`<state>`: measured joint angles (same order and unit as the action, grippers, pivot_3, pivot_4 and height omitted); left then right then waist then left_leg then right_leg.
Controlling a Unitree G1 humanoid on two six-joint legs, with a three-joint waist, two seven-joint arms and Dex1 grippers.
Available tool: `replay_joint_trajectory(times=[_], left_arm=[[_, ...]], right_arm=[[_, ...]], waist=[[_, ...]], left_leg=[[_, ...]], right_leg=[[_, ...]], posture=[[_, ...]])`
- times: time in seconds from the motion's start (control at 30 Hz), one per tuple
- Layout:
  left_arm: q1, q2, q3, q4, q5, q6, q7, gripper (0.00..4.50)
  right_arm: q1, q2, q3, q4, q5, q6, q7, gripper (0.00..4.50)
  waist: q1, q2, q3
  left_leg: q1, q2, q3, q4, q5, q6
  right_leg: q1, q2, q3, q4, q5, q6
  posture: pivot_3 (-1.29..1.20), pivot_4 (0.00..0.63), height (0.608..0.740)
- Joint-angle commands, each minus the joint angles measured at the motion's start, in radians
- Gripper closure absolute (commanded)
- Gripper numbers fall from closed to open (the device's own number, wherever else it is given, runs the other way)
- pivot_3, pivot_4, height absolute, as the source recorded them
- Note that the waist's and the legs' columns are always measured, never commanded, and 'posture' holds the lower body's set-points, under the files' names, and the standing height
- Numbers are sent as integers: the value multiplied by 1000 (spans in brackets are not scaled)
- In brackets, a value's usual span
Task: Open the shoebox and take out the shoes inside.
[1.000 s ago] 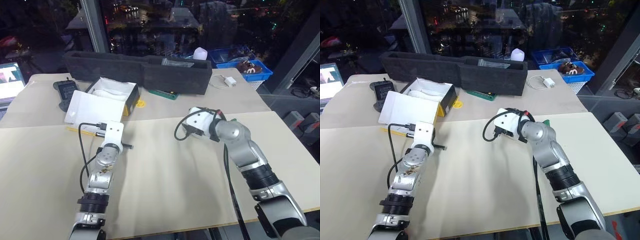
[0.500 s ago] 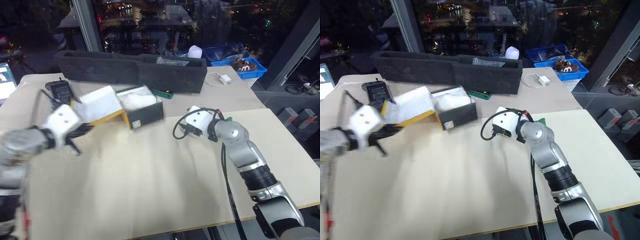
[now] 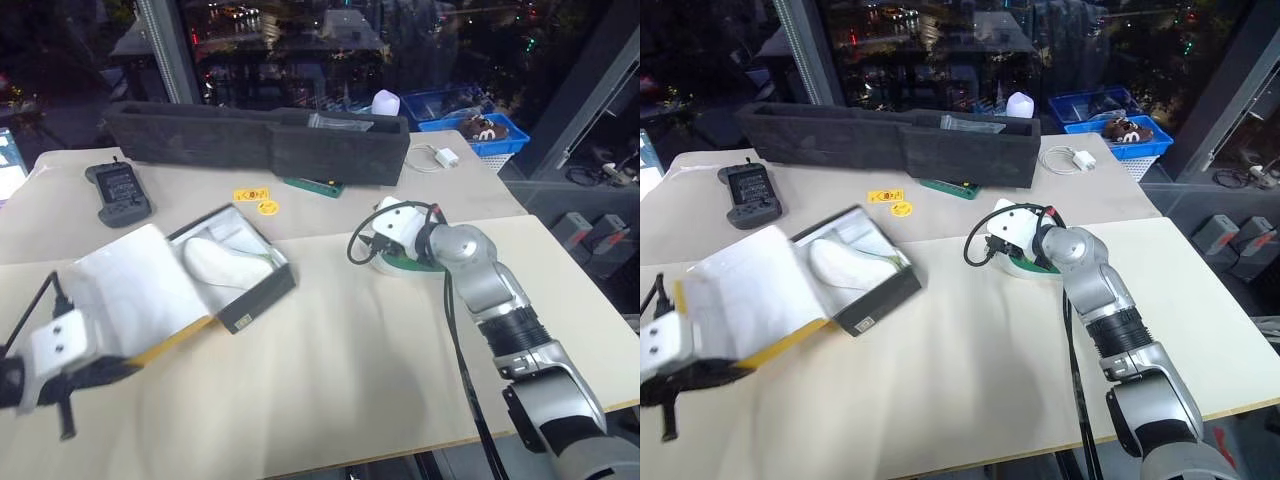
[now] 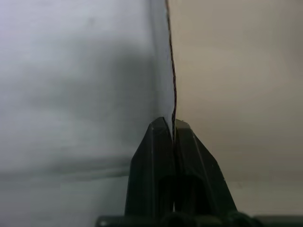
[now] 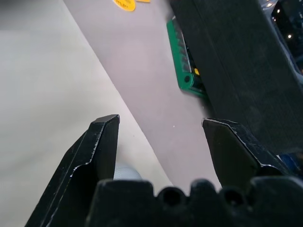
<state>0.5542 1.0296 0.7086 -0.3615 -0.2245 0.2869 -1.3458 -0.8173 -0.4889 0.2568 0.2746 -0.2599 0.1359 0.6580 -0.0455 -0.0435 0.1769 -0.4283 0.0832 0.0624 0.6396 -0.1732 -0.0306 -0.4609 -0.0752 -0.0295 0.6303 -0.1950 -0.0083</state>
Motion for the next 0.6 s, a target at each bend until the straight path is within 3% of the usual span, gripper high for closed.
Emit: replay_joint_trajectory(times=[0.03, 0.2, 0.23, 0.3, 0.47, 0.6], left_arm=[[-1, 1, 29, 31, 22, -59, 5, 4486], [-127, 6, -9, 44, -36, -21, 49, 4486], [-153, 7, -21, 50, -39, -19, 60, 3913], [-203, 7, -47, 57, -48, -17, 79, 3432], [-292, 0, -89, 42, -80, -10, 115, 1719], [-341, 5, -82, 40, -141, 34, 117, 1719]], right_arm=[[-36, -4, -15, -3, 13, -43, 9, 1108], [-41, 2, -16, 0, 16, -49, 16, 1108], [-41, 1, -16, 1, 15, -50, 17, 1108], [-41, 1, -16, 0, 15, -51, 18, 1108], [-36, -4, -17, -6, 15, -49, 22, 1108], [-29, -11, -18, -16, 14, -46, 27, 1108]], waist=[[5, 0, 0], [24, 0, 0], [26, 0, 0], [28, 0, 0], [28, 0, 0], [23, 0, 0]], left_leg=[[0, 0, 0, 0, 0, 0], [-1, 0, -1, 0, -4, -6], [-1, 0, -1, 1, -4, -7], [-1, 0, 0, 1, -4, -6], [-1, 1, -1, 1, 0, 0], [-2, 1, 0, 0, 0, -1]], right_leg=[[0, 0, 0, 0, 0, 0], [1, -2, -2, 0, 0, -1], [1, -2, -3, 0, 0, -1], [1, -2, -3, 0, 0, 0], [1, 0, -3, 1, 0, 0], [1, 0, -3, 0, 2, 5]], posture=[[0, 150, 732], [0, 150, 732], [0, 150, 732], [0, 150, 732], [0, 150, 732], [0, 150, 732]])
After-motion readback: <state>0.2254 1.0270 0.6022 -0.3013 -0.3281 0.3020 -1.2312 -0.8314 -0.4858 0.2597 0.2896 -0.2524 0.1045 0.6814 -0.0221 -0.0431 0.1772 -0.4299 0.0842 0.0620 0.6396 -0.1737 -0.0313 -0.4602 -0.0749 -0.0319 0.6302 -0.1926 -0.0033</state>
